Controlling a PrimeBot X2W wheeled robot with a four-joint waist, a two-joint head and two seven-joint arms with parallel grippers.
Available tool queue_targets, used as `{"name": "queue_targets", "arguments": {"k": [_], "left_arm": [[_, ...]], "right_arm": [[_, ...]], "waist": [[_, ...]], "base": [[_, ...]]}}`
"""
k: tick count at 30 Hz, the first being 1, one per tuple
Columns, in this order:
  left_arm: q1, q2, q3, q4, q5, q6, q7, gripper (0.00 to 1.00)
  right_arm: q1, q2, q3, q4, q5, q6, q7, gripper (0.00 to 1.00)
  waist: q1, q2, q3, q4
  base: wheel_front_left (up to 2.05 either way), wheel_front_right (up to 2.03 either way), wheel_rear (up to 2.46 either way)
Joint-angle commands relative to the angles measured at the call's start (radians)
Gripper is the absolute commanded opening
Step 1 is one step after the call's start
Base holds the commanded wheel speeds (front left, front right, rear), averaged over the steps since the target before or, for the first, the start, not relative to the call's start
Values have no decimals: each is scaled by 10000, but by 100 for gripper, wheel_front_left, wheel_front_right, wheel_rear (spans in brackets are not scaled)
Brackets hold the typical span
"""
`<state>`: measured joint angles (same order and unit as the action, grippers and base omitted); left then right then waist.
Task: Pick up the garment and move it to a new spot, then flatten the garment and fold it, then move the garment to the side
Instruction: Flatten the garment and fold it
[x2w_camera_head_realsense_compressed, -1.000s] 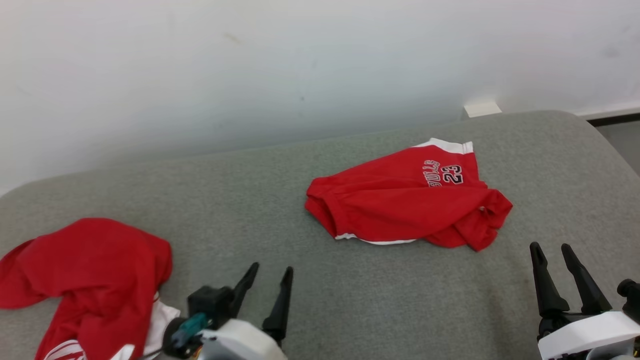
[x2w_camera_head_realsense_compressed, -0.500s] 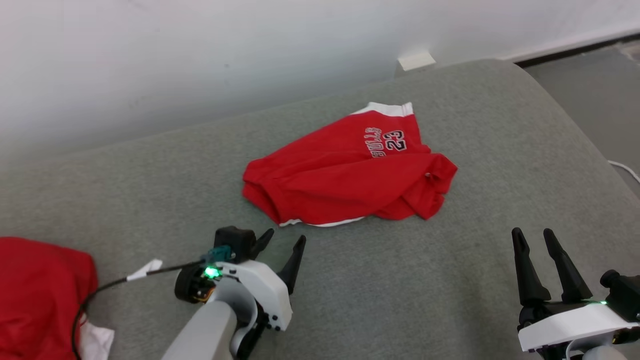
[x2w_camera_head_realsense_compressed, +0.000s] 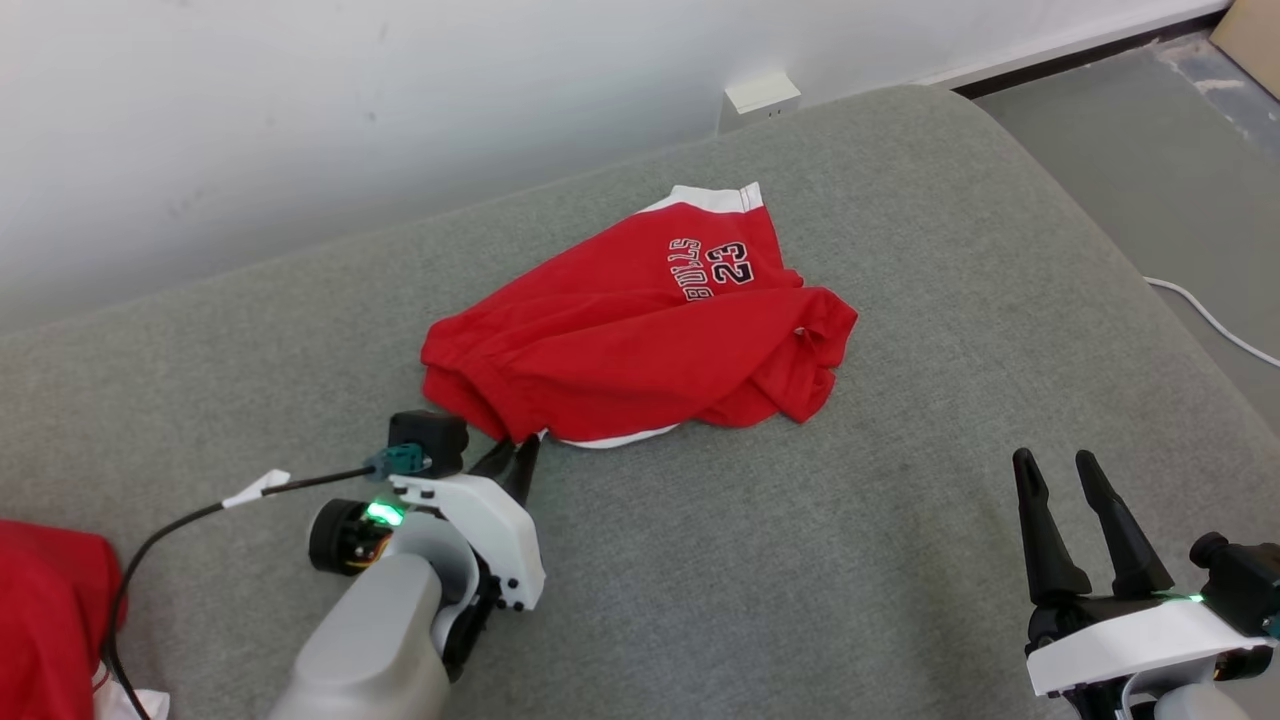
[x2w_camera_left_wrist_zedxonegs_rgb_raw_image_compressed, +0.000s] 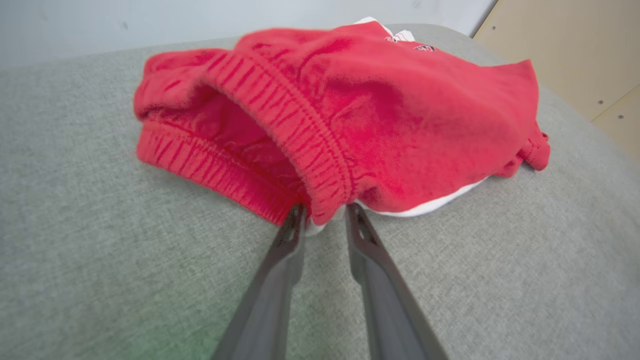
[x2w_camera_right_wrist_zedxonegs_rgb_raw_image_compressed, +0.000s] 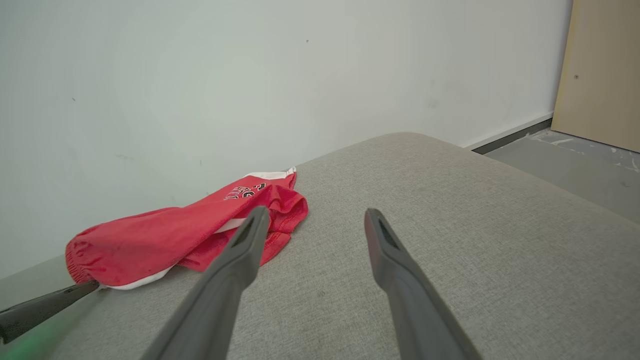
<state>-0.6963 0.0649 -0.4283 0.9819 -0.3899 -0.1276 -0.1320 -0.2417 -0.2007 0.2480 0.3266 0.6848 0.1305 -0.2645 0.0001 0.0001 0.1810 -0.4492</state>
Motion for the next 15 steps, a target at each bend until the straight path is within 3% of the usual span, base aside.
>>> {"name": "queue_targets", "arguments": {"k": [1,7,15], "left_arm": [[-118,6,-171,109,-175,-31,-165,0],[-156,-62,-931,86,-717,-15,-417,0],[-169,43,-1766,-1152,-1789,-17,-128,0]], "right_arm": [[48,-50,-82,63,2,3,6,100],[176,-126,-66,146,-46,3,5,100],[485,-317,-299,294,-18,3,5,100]], "waist": [[-1,-1,-58,69],[-1,-1,-406,434],[-1,-1,-939,1274]], "base": [[0,0,0],[0,0,0],[0,0,0]]}}
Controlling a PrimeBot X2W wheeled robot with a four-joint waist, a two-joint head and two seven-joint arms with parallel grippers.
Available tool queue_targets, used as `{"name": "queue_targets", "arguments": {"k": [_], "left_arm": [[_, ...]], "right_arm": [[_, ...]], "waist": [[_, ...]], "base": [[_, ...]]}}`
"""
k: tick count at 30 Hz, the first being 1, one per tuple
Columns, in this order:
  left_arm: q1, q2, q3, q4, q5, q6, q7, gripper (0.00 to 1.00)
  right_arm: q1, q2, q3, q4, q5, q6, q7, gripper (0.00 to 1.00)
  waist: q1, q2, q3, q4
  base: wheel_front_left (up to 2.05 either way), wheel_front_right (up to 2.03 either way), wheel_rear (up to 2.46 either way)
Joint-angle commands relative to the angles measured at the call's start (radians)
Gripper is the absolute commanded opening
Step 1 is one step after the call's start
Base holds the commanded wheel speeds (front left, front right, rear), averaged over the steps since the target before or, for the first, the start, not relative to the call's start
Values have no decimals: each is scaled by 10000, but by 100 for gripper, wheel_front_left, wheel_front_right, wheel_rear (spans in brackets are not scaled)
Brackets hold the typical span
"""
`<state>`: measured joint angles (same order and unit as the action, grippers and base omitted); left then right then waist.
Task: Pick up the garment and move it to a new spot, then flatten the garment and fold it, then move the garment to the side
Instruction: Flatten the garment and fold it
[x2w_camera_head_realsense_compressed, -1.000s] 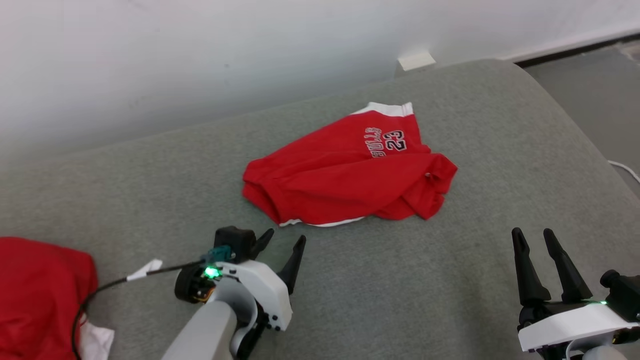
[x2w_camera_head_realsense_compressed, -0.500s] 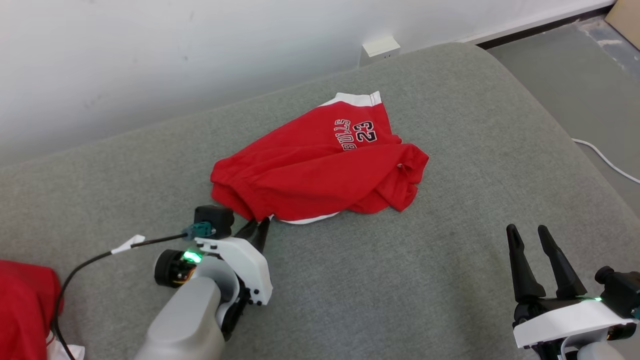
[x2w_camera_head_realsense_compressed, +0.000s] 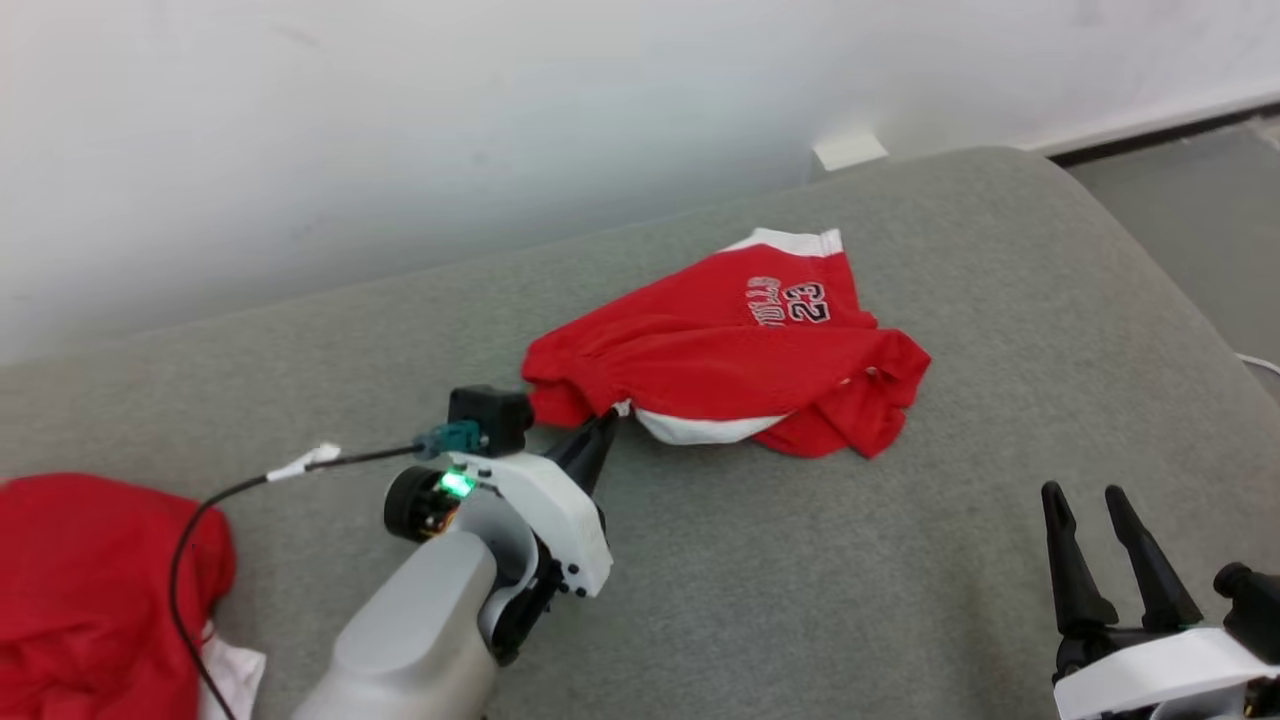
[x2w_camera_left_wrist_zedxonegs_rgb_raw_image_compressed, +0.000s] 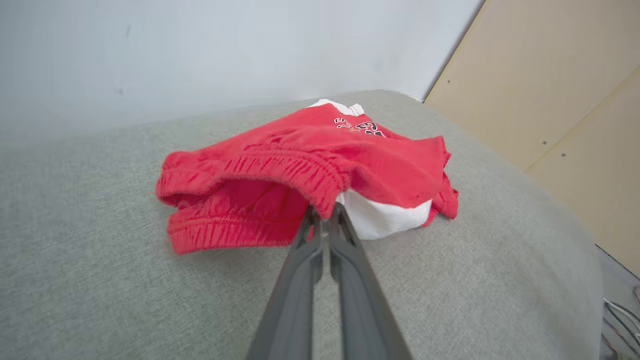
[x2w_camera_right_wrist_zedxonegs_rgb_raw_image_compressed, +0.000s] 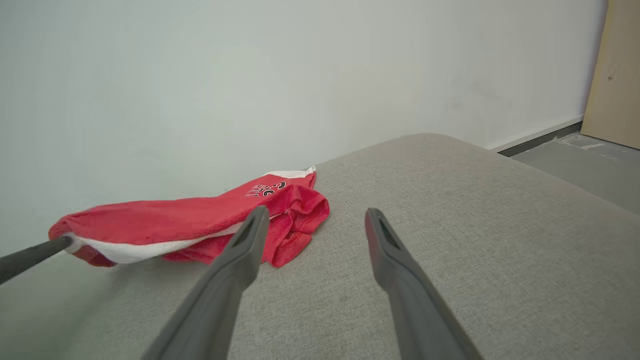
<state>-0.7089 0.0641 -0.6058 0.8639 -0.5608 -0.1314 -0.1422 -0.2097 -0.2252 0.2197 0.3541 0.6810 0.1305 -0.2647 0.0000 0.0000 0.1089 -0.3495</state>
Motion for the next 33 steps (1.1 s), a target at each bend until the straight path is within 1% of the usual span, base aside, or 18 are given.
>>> {"name": "queue_targets", "arguments": {"k": [1,2,3,4,5,6,9,11,13,16,19,24,26,29,30,31,32,33], "left_arm": [[-6,150,-61,-270,-288,22,195,0],[106,437,-220,-926,-838,23,784,0],[106,437,-220,-926,-838,23,784,0],[218,603,-312,-1265,-1147,23,1219,0],[396,1047,-439,-1949,-1704,23,2076,0],[396,1047,-439,-1949,-1704,23,2076,0],[739,1826,-562,-2978,-2479,21,3392,0],[1048,2407,-593,-3559,-2739,21,4164,0],[1440,2897,-546,-4167,-3036,104,4739,0],[2147,3459,-406,-5159,-3352,409,5285,0],[2977,3896,-207,-6032,-3622,847,5323,0],[4339,4180,-32,-6812,-3461,1454,4590,0],[4768,4024,-15,-6855,-3517,1511,4209,0],[5099,3889,-85,-6616,-3404,1430,3667,0],[5137,3763,-51,-6559,-3421,1400,3437,33],[5166,3666,-61,-6510,-3430,1325,3281,76],[5158,3626,-77,-6472,-3368,1280,3138,100],[5089,3613,-69,-6454,-3271,1208,2943,100]], "right_arm": [[224,-104,-10,83,30,3,9,100],[269,-157,46,170,43,3,7,100],[269,-157,46,170,43,3,7,100],[299,-181,113,235,65,3,20,100],[337,-216,234,350,90,3,53,100],[337,-216,234,350,90,3,53,100],[378,-255,379,511,193,3,180,100],[420,-281,460,574,229,3,253,100],[465,-295,540,631,286,3,338,100],[514,-344,596,727,362,3,399,100],[521,-385,666,781,424,3,394,100],[524,-443,695,861,525,3,362,100],[501,-481,726,891,580,3,359,100],[442,-527,775,922,607,3,380,100],[416,-542,798,927,618,3,406,100],[399,-557,809,935,630,3,418,100],[387,-588,818,943,630,3,439,100],[380,-610,825,954,621,3,459,100]], "waist": [[0,0,-306,424],[0,0,-444,692],[0,0,-444,692],[0,0,-513,821],[0,0,-635,1046],[0,0,-635,1046],[0,0,-790,1319],[0,0,-856,1460],[0,0,-901,1556],[0,0,-896,1681],[0,0,-829,1759],[0,0,-706,1849],[0,0,-659,1885],[0,0,-641,1966],[0,0,-641,1995],[0,0,-652,2030],[0,0,-665,2063],[0,0,-685,2095]], "base": [[0,0,0],[0,0,0],[0,0,0],[0,0,0],[0,0,0],[0,0,0],[0,0,0],[0,0,0],[0,0,0],[0,0,0],[0,0,0],[0,0,0],[0,0,0],[0,0,0],[0,0,0],[0,0,0],[0,0,0],[0,0,0]]}}
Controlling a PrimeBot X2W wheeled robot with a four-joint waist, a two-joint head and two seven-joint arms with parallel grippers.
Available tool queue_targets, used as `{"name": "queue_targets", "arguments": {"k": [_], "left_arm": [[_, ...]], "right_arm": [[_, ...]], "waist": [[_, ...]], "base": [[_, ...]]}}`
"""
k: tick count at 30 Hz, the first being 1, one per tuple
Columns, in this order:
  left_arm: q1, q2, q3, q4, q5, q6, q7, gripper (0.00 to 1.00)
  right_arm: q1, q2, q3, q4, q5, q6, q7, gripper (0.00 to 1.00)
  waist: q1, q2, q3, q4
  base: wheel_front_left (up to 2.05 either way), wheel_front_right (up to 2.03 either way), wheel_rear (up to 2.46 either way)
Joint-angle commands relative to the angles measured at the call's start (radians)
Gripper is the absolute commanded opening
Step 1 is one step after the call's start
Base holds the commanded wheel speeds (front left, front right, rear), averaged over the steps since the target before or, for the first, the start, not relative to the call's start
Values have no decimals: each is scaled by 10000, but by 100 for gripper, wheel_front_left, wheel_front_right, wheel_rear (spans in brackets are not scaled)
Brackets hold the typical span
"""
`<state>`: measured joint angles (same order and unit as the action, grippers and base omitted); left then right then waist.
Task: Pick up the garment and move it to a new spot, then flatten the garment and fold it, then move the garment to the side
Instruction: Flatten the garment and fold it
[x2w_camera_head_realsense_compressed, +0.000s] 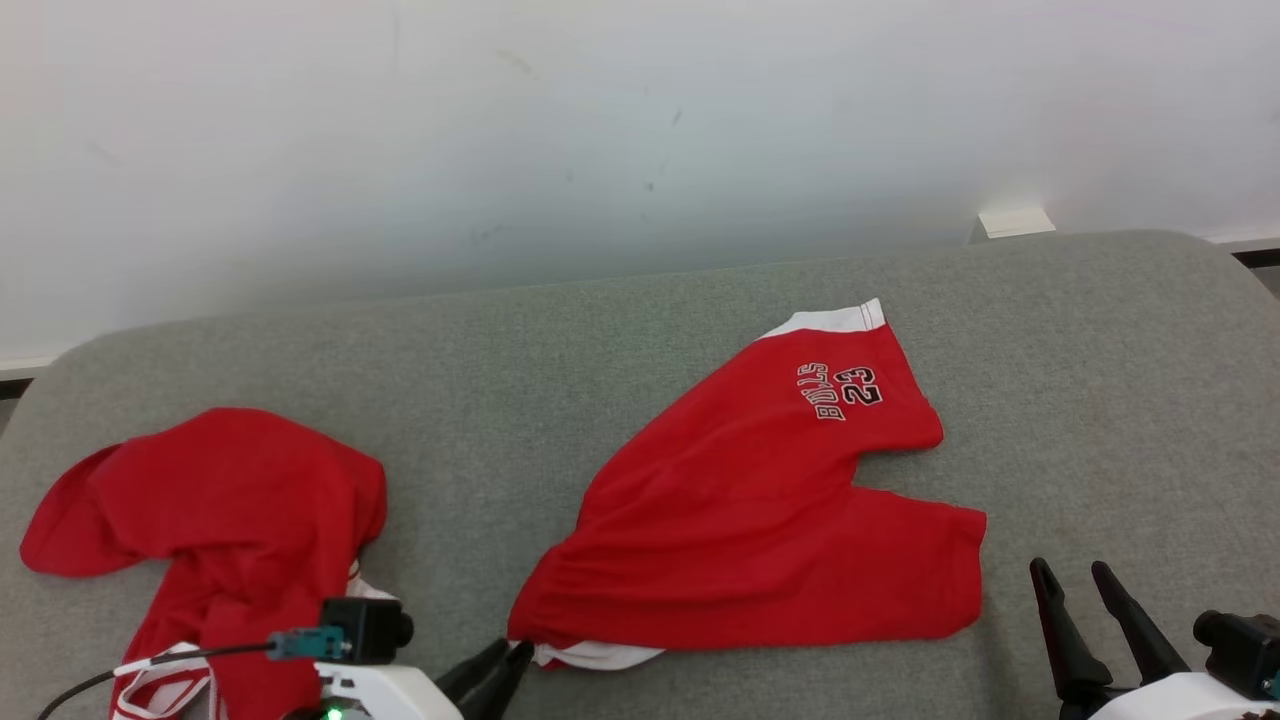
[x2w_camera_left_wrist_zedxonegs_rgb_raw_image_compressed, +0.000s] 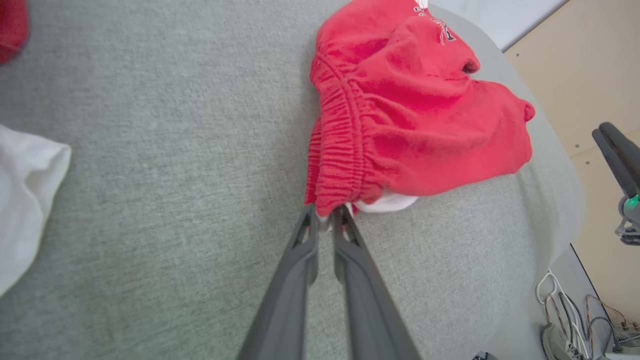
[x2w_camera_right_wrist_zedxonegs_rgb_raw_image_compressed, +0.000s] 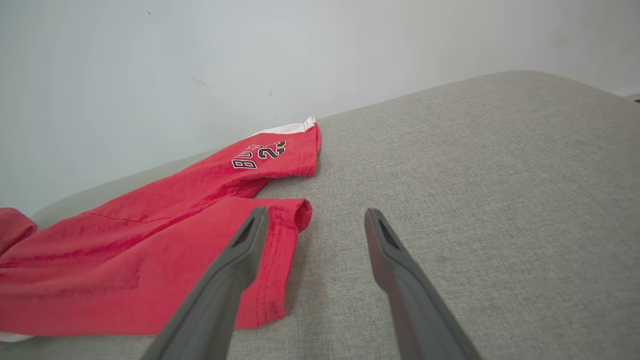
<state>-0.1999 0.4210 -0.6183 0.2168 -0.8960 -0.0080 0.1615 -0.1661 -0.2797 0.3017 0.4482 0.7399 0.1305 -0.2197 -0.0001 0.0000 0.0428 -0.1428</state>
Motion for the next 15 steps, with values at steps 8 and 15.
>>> {"name": "queue_targets", "arguments": {"k": [8,15], "left_arm": [[-251,261,207,-506,1256,202,-1719,100],[212,30,618,-717,2288,1310,-3646,100]], "right_arm": [[-11,-127,75,-50,-19,3,70,100],[437,57,14,-93,-146,3,-93,100]], "waist": [[1,0,-199,124],[1,0,-147,187]], "base": [[0,0,0],[0,0,0]]}}
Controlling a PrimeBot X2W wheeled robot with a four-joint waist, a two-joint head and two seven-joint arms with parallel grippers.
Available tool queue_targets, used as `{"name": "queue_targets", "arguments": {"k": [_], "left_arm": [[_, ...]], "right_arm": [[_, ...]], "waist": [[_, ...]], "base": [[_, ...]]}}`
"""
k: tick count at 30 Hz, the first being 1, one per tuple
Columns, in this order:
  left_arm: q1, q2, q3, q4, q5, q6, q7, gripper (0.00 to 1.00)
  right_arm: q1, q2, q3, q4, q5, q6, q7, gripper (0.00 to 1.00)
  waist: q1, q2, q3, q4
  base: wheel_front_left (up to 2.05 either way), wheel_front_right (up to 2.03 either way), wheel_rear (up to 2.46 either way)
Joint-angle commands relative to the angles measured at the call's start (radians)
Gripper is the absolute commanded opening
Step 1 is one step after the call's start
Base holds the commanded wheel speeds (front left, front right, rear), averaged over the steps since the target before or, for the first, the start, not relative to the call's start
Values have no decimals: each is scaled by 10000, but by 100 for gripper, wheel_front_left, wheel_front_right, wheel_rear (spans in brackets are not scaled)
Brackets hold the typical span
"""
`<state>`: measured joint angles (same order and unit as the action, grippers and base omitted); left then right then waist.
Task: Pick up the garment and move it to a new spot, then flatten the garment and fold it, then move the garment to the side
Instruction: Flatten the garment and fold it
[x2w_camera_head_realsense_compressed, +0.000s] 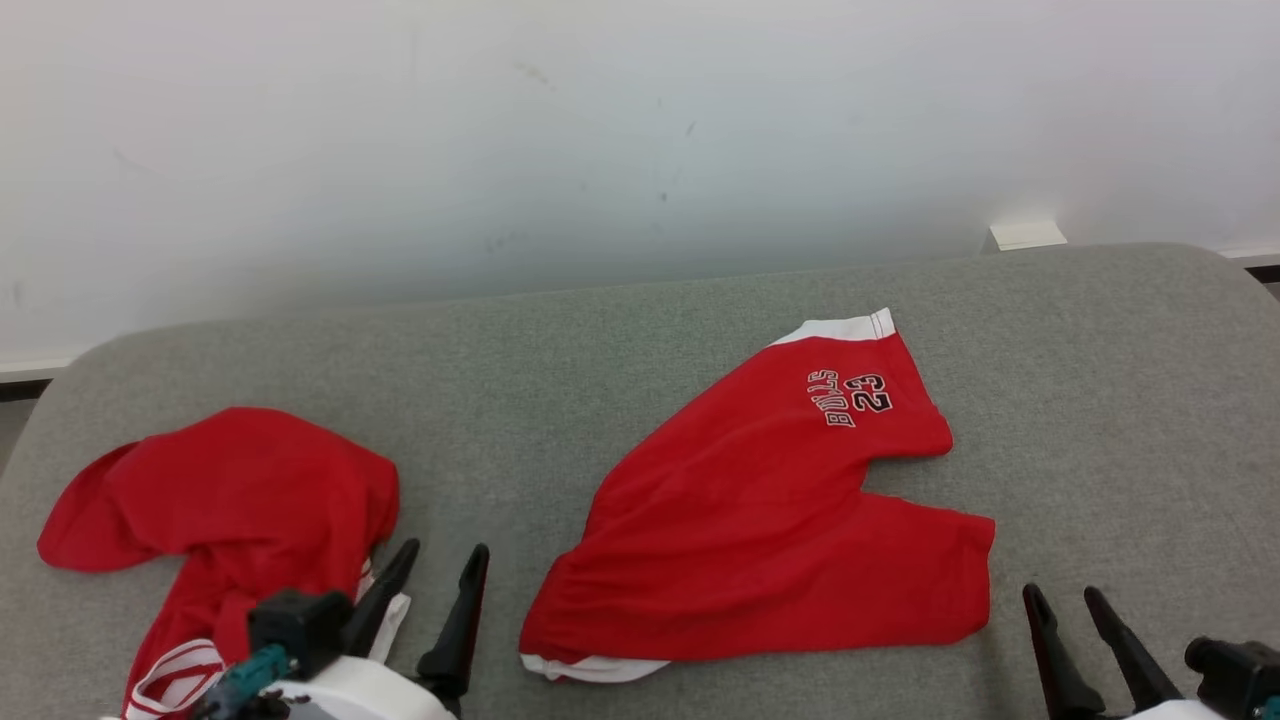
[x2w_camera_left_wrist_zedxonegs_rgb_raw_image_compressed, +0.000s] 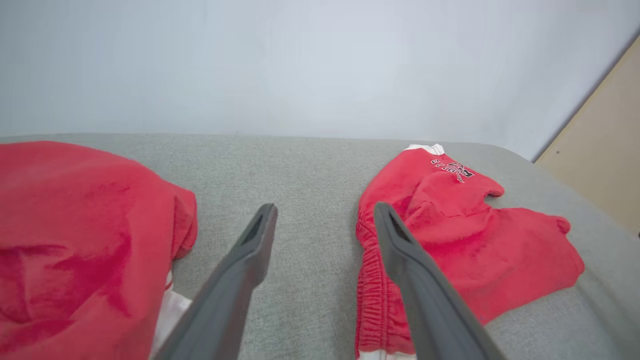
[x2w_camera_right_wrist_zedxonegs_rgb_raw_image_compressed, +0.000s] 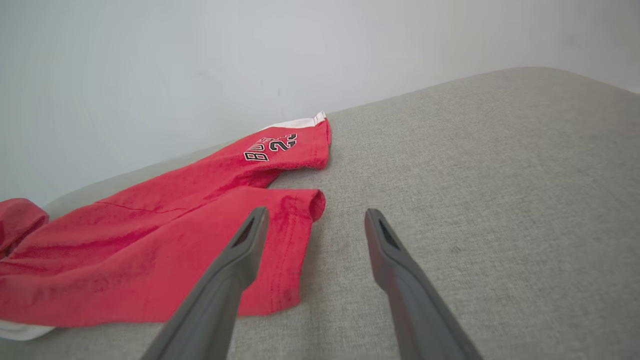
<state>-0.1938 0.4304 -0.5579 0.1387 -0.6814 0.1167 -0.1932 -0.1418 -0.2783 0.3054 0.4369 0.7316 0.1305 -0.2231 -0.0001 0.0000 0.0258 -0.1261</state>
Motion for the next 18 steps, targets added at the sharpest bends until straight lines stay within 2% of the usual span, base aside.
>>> {"name": "queue_targets", "arguments": {"k": [1,5,8,17,18], "left_arm": [[172,-194,93,91,216,176,-279,100],[291,-629,279,261,448,351,-637,100],[288,-916,467,301,751,315,-715,100],[431,-1662,1152,427,1568,-167,-710,100],[435,-1729,1216,480,1599,-222,-711,100]], "right_arm": [[244,74,-9,56,-75,3,-49,100],[261,110,174,142,-160,3,98,100],[99,130,349,251,-210,3,291,100],[-615,239,1013,1232,331,3,657,98],[-687,237,1084,1388,373,3,674,48]], "waist": [[1,0,43,31],[1,0,131,76],[1,0,169,119],[1,0,252,397],[1,0,259,450]], "base": [[0,0,0],[0,0,0],[0,0,0],[0,0,0],[0,0,0]]}}
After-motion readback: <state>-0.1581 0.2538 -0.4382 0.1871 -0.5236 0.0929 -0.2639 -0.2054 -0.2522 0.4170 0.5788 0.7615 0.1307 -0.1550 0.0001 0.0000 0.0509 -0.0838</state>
